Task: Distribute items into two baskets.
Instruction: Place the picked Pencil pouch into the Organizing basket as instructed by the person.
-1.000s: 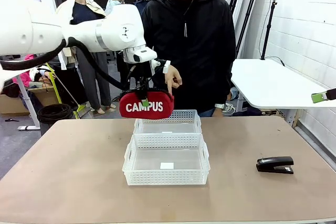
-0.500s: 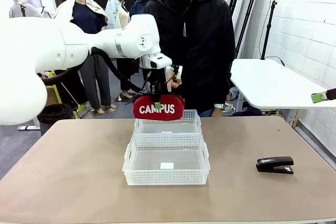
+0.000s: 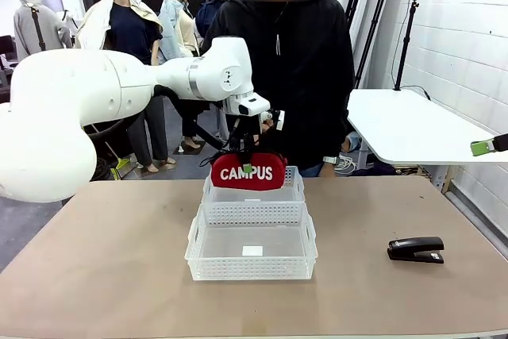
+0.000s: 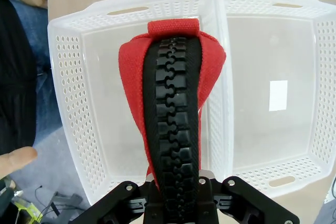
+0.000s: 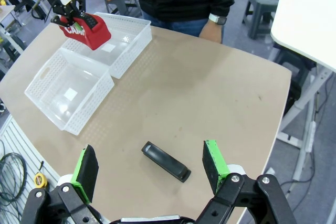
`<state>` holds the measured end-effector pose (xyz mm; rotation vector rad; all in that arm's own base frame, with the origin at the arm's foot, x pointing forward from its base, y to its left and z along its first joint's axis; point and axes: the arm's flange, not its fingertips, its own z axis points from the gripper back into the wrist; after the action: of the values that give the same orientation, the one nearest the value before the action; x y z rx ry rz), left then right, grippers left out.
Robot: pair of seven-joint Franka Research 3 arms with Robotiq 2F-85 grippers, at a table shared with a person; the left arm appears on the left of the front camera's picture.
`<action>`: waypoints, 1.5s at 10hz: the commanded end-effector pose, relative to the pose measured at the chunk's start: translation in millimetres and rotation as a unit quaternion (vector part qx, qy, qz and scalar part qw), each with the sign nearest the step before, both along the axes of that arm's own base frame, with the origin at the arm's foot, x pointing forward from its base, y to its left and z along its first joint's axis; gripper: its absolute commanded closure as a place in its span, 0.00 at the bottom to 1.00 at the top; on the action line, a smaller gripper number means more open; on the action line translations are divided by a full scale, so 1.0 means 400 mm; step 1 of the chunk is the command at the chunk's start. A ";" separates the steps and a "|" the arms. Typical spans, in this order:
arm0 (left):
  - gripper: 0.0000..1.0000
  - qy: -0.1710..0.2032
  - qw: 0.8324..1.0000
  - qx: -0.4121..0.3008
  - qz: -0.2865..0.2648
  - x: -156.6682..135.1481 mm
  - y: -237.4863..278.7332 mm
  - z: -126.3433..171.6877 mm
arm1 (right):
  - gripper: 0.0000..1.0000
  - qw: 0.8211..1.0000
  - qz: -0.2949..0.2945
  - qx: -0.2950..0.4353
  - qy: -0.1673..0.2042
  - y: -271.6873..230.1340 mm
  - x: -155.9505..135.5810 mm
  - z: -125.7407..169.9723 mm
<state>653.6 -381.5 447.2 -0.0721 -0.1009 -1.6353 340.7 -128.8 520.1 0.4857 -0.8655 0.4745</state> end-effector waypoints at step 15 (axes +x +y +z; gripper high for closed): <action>1.00 0.019 1.000 0.018 -0.009 0.081 -0.046 -0.180 | 0.00 1.000 0.006 0.013 -0.010 0.001 0.005 -0.006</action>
<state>672.2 -392.7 366.9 -0.1093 -0.0549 -1.6334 340.8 -128.9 520.1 0.4857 -0.8654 0.4745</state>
